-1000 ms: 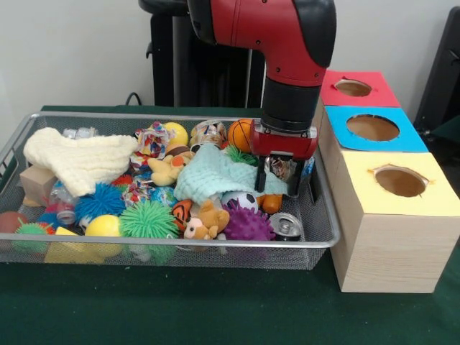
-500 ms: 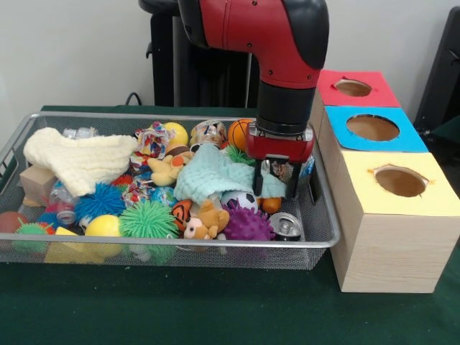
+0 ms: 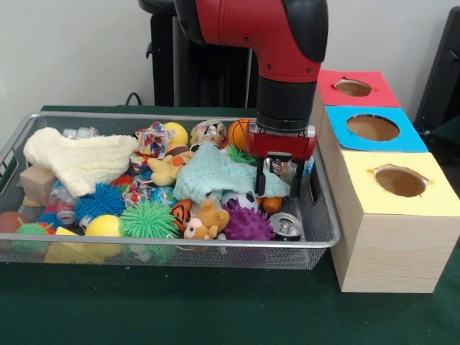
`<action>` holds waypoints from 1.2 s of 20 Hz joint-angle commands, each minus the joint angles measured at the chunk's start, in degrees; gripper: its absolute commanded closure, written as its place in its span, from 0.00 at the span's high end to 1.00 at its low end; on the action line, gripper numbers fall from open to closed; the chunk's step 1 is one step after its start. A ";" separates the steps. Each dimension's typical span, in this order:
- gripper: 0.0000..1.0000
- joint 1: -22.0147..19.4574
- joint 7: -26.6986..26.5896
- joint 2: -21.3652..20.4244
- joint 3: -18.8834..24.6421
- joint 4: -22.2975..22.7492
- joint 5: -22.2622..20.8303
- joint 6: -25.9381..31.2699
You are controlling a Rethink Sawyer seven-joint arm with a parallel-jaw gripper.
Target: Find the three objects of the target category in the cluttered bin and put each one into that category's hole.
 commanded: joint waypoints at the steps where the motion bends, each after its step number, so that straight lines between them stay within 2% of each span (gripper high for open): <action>1: 1.00 -1.85 7.02 -2.22 6.23 -0.20 -0.21 6.15; 7: 1.00 0.22 8.12 -3.52 4.58 0.95 0.32 7.07; 11: 1.00 0.75 9.36 -0.04 4.17 2.25 -0.65 1.77; 14: 1.00 1.24 10.55 2.43 3.54 3.31 -0.45 0.04; 17: 1.00 4.19 10.13 4.02 0.09 2.84 -0.15 2.41; 21: 1.00 4.20 10.83 5.84 0.28 3.91 -0.49 -0.49; 24: 1.00 4.97 10.22 7.67 -0.76 2.19 0.34 1.09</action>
